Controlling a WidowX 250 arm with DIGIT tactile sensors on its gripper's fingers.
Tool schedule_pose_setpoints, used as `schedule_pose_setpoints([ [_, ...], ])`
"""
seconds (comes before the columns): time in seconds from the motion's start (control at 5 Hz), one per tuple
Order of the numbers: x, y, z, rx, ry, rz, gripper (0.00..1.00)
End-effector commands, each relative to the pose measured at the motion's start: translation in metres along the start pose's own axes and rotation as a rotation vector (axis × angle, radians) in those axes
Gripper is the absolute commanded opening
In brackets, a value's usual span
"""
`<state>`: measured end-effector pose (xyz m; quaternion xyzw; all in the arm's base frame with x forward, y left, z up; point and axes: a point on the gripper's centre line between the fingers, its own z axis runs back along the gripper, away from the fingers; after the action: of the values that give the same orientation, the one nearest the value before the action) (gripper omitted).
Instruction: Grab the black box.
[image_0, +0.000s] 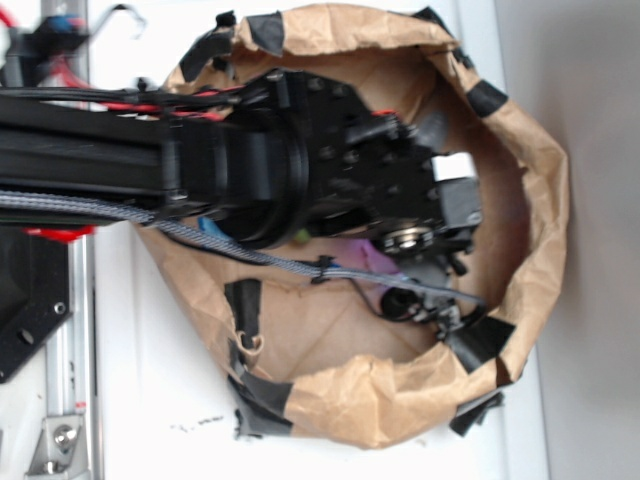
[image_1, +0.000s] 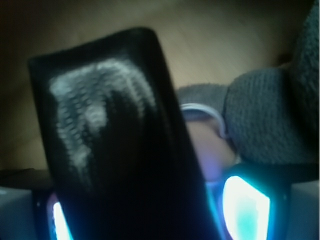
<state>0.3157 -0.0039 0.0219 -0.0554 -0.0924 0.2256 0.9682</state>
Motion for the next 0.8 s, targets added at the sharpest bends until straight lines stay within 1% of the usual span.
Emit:
schedule_pose_setpoints([
  [0.0, 0.025, -0.014, 0.009, -0.01, -0.019, -0.113, 0.98],
  [0.2, 0.023, -0.008, 0.025, -0.045, -0.023, -0.107, 0.0],
  [0.4, 0.02, -0.003, 0.042, -0.071, -0.049, -0.129, 0.0],
  [0.6, 0.017, 0.004, 0.059, -0.081, -0.089, -0.134, 0.0],
])
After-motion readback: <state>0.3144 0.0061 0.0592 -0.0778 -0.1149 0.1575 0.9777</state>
